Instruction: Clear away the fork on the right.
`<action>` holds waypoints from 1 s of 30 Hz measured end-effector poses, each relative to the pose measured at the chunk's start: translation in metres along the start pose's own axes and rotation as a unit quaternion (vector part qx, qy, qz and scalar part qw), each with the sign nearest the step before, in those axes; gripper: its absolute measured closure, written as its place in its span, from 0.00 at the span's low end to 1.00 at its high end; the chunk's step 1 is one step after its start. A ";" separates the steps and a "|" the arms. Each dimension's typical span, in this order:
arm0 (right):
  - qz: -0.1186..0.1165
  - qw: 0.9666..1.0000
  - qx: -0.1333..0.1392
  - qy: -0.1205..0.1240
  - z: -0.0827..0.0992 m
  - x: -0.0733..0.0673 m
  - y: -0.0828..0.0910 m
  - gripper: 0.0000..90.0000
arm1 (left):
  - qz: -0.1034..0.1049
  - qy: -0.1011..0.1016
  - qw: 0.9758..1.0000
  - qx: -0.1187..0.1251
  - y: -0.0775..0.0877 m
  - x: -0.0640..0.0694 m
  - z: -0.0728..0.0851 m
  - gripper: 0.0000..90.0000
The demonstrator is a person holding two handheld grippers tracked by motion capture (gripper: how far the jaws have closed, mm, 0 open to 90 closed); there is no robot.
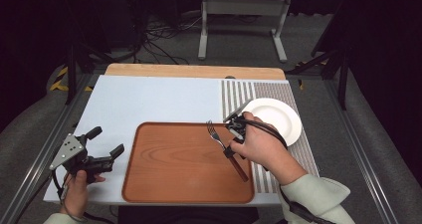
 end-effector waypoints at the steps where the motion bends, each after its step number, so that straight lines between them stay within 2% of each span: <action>1: 0.001 1.000 -0.002 -0.004 0.000 0.000 -0.002 0.87 | 0.000 0.000 1.000 -0.001 0.000 0.000 0.000 0.01; 18: 0.018 0.997 -0.042 -0.057 0.001 0.010 -0.029 0.87 | 0.000 0.000 1.000 -0.001 0.000 0.000 0.000 0.01; 30: 0.034 0.994 -0.064 -0.078 0.004 0.016 -0.041 0.87 | 0.001 0.000 1.000 -0.001 -0.001 0.001 0.001 0.01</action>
Point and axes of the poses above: each handheld gripper's, and its own axes: y roughly backward along the jaws, z roughly out of its underside, x roughly to its right, the point moved 7 cm from there along -y, roughly forward along the jaws
